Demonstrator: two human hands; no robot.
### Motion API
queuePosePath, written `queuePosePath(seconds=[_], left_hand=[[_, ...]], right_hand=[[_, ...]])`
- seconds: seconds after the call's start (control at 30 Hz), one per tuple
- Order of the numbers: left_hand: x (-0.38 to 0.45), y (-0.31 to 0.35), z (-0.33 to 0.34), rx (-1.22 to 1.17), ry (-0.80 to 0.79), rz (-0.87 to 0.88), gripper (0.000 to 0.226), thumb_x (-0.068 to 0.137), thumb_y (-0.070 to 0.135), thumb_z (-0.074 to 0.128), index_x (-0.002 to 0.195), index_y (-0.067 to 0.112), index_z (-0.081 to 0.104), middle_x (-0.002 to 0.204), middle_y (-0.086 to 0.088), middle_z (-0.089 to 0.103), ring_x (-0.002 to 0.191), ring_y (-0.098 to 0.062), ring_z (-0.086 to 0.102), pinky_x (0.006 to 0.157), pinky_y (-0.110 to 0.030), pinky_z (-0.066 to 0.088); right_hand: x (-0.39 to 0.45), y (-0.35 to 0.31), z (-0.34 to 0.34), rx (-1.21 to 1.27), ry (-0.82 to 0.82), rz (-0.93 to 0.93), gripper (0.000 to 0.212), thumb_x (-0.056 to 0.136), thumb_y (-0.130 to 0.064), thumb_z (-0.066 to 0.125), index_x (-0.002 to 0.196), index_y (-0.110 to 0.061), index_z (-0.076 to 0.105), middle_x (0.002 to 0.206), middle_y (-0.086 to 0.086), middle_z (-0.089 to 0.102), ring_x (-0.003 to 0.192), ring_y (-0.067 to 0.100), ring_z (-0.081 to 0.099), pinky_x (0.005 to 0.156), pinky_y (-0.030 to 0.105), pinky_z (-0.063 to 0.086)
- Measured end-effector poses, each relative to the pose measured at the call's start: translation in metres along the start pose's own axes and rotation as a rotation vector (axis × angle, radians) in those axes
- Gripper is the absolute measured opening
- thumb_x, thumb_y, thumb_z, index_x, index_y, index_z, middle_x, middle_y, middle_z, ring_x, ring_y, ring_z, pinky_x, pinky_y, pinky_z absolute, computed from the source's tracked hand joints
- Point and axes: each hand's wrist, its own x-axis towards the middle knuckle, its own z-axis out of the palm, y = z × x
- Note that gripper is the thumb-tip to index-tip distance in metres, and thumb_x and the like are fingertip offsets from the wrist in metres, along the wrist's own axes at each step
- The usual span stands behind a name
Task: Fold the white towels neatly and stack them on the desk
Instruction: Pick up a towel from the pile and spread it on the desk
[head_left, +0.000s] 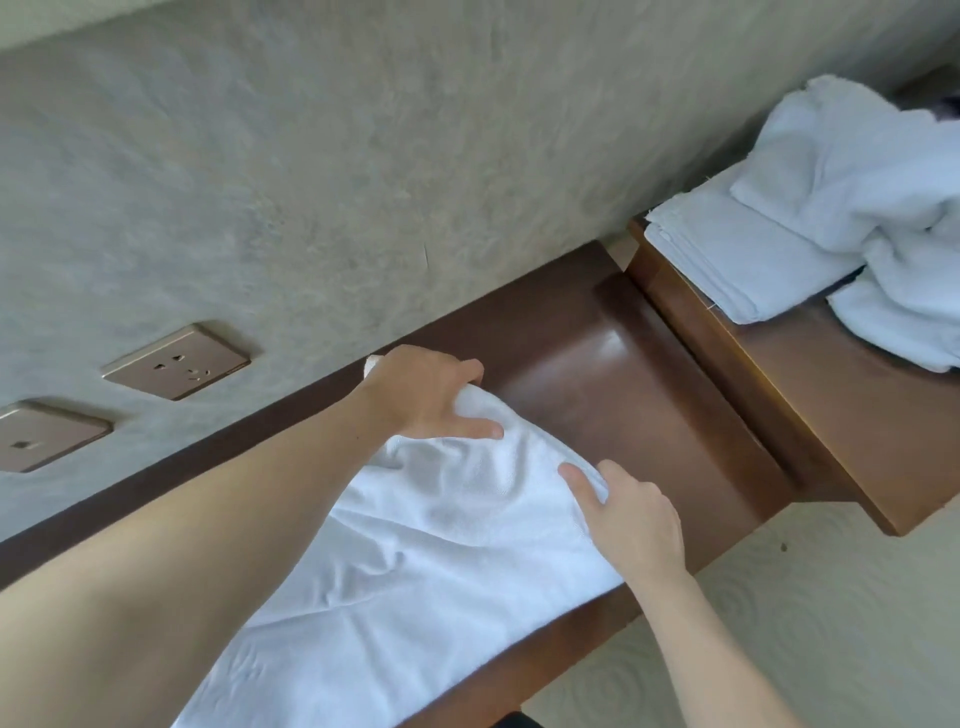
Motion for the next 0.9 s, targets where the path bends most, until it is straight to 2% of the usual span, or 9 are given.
queuePosePath(seconds=[0.1, 0.27, 0.33, 0.43, 0.5, 0.6, 0.73, 0.8, 0.9], left_hand=[[0.033, 0.009, -0.003, 0.158, 0.091, 0.172, 0.089, 0.061, 0.099, 0.014, 0.097, 0.026, 0.051, 0.077, 0.008, 0.056, 0.079, -0.021, 0.058, 0.071, -0.04, 0.052], [0.085, 0.027, 0.01, 0.24, 0.258, 0.37, 0.089, 0.078, 0.087, 0.007, 0.102, 0.016, 0.056, 0.092, 0.001, 0.056, 0.088, -0.022, 0.053, 0.087, -0.034, 0.041], [0.1, 0.034, 0.023, 0.244, 0.307, 0.405, 0.083, 0.086, 0.08, 0.009, 0.108, 0.016, 0.057, 0.096, 0.0, 0.056, 0.091, -0.023, 0.053, 0.089, -0.034, 0.039], [0.107, 0.038, 0.047, 0.138, 0.481, 0.458, 0.07, 0.094, 0.069, 0.025, 0.124, 0.014, 0.056, 0.105, -0.005, 0.06, 0.098, -0.029, 0.058, 0.098, -0.04, 0.036], [0.103, 0.032, 0.059, 0.049, 0.528, 0.409, 0.067, 0.095, 0.067, 0.031, 0.134, 0.015, 0.047, 0.12, -0.007, 0.06, 0.119, -0.031, 0.054, 0.115, -0.047, 0.027], [0.091, 0.022, 0.065, -0.107, 0.38, 0.153, 0.076, 0.091, 0.074, 0.024, 0.146, 0.022, 0.034, 0.142, -0.002, 0.049, 0.142, -0.028, 0.035, 0.121, -0.053, 0.019], [0.092, 0.02, 0.067, -0.301, 0.27, -0.005, 0.081, 0.084, 0.079, 0.021, 0.132, 0.021, 0.054, 0.121, 0.005, 0.049, 0.12, -0.021, 0.041, 0.109, -0.042, 0.034], [0.097, 0.022, 0.068, -0.368, 0.264, 0.032, 0.069, 0.087, 0.075, 0.026, 0.112, 0.021, 0.061, 0.103, 0.009, 0.044, 0.102, -0.016, 0.045, 0.101, -0.037, 0.041], [0.104, 0.026, 0.061, -0.516, 0.2, 0.021, 0.042, 0.095, 0.061, 0.04, 0.09, 0.021, 0.052, 0.093, 0.007, 0.041, 0.075, -0.013, 0.051, 0.081, -0.033, 0.045]], right_hand=[[0.012, 0.017, -0.007, -0.043, 0.025, 0.024, 0.064, 0.084, -0.081, 0.02, 0.069, -0.021, 0.035, 0.056, 0.001, 0.054, 0.06, 0.03, 0.058, 0.066, 0.042, 0.052], [0.027, 0.048, -0.009, -0.156, 0.063, 0.087, 0.067, 0.087, -0.079, 0.016, 0.083, -0.02, 0.049, 0.061, -0.004, 0.058, 0.059, 0.018, 0.06, 0.065, 0.035, 0.054], [0.03, 0.057, -0.006, -0.195, 0.077, 0.114, 0.064, 0.092, -0.075, 0.018, 0.094, -0.022, 0.053, 0.064, -0.008, 0.058, 0.058, 0.015, 0.06, 0.063, 0.031, 0.055], [0.028, 0.064, 0.004, -0.21, 0.107, 0.136, 0.058, 0.094, -0.07, 0.017, 0.088, -0.022, 0.05, 0.06, -0.01, 0.052, 0.051, 0.011, 0.053, 0.051, 0.025, 0.045], [0.025, 0.064, 0.011, -0.207, 0.157, 0.122, 0.055, 0.095, -0.067, 0.021, 0.08, -0.021, 0.049, 0.056, -0.009, 0.048, 0.046, 0.009, 0.047, 0.044, 0.023, 0.033], [0.025, 0.064, 0.02, -0.16, 0.226, 0.102, 0.051, 0.097, -0.062, 0.035, 0.071, -0.019, 0.044, 0.051, -0.008, 0.039, 0.043, 0.009, 0.04, 0.041, 0.025, 0.035], [0.027, 0.068, 0.029, -0.141, 0.221, 0.175, 0.055, 0.094, -0.067, 0.026, 0.074, -0.019, 0.043, 0.054, -0.008, 0.042, 0.043, 0.01, 0.043, 0.042, 0.025, 0.034], [0.029, 0.07, 0.031, -0.144, 0.225, 0.207, 0.06, 0.091, -0.071, 0.017, 0.075, -0.019, 0.043, 0.054, -0.007, 0.047, 0.045, 0.011, 0.046, 0.045, 0.026, 0.032], [0.031, 0.075, 0.032, -0.151, 0.227, 0.211, 0.064, 0.089, -0.073, 0.013, 0.075, -0.019, 0.044, 0.053, -0.007, 0.05, 0.045, 0.011, 0.046, 0.046, 0.028, 0.029]])
